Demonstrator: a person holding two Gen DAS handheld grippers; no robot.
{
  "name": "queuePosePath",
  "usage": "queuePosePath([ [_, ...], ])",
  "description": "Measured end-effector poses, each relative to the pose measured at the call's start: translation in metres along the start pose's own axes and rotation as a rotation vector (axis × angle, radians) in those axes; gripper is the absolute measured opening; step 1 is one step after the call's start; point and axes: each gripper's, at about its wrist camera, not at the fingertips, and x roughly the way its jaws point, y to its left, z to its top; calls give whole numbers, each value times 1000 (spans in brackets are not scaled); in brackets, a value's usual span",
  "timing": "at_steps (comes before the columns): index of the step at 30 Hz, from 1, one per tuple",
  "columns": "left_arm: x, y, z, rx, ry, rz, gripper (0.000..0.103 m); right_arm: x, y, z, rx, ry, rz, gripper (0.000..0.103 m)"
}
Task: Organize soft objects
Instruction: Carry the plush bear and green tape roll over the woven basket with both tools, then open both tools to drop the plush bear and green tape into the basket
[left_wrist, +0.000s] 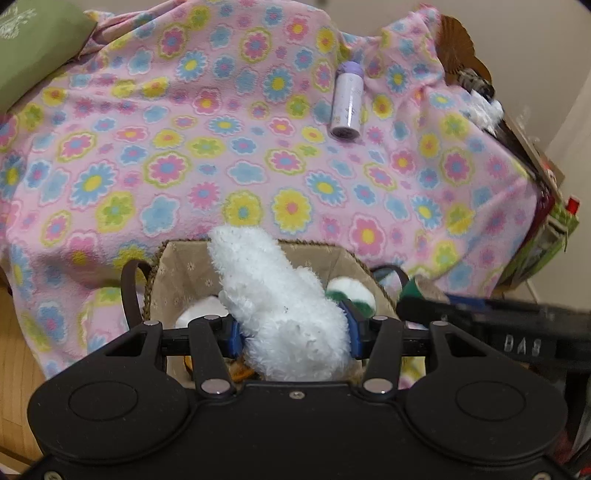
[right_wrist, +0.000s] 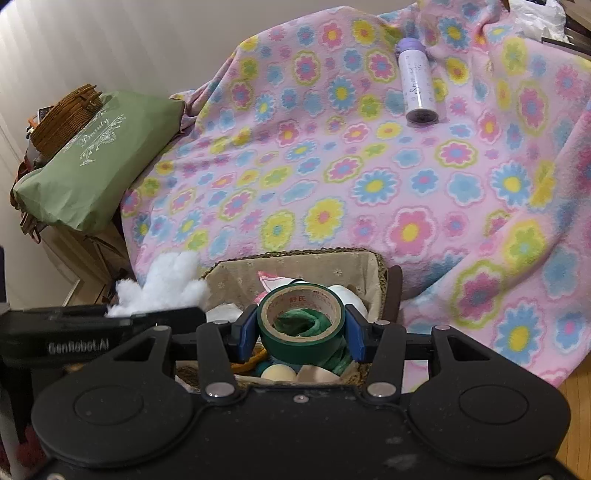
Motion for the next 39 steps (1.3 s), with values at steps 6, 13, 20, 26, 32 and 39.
queuePosePath([
  [6,13,24,30,-79,11,-4,50,10,11,12,-42,7,3,48],
  [13,37,38,44,-117,74,47,50,23,29,17,-115,32,14,48],
  [20,50,42,37,-117,122,74,50,34,32,15,-143,67,-6,48],
  [26,50,39,30,-106,114,107,51,37,27,13,-136,70,-46,49],
  [32,48,28,24,-50,88,180,59,38,23,12,-139,64,-88,51],
  [39,39,18,22,-13,30,258,74,33,23,12,-141,34,-125,57],
])
